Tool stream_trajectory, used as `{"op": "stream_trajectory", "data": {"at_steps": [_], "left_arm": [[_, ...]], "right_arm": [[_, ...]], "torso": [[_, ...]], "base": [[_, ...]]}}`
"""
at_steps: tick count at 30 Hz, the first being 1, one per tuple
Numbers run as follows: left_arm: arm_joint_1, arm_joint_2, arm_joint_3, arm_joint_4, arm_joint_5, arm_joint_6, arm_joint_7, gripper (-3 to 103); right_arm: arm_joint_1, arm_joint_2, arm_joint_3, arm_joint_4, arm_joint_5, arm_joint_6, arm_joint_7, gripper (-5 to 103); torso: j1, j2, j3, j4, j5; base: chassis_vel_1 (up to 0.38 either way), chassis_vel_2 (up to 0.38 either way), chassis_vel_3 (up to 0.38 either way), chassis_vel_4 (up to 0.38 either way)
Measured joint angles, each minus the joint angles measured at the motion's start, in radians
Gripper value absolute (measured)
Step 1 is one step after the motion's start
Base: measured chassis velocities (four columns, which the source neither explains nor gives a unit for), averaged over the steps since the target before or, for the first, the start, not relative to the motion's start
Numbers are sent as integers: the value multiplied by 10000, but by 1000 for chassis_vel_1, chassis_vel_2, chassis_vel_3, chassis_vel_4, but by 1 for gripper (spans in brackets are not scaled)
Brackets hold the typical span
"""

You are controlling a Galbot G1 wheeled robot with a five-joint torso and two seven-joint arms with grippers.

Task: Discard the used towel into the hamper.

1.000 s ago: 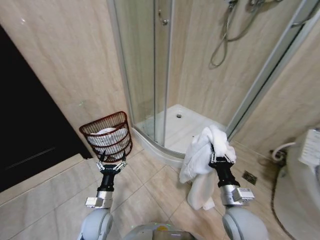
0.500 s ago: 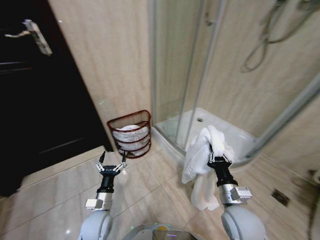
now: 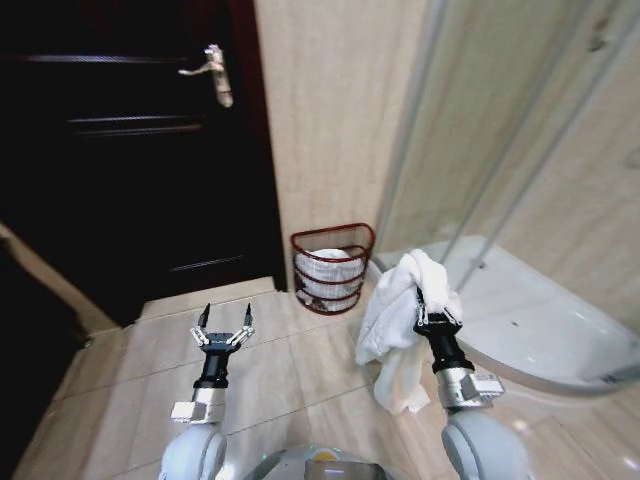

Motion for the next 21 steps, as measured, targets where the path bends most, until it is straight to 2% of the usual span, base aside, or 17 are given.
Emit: {"op": "stream_trajectory", "data": {"at_steps": [9,21], "left_arm": [[7,-12,7,26,-3,-34,-18,100],[29,-23,-13,28,-15,-59,-25,100]], "right_arm": [[14,24,-28,-43,83,99,-42,7],[34,62,-178,-20,129,247,-53,7]], "torso": [[-1,1,-2,-7,4],[2,-1,3,-4,0]], "base": [[53,86,-44,-76],[-76,184,61,-197]]}}
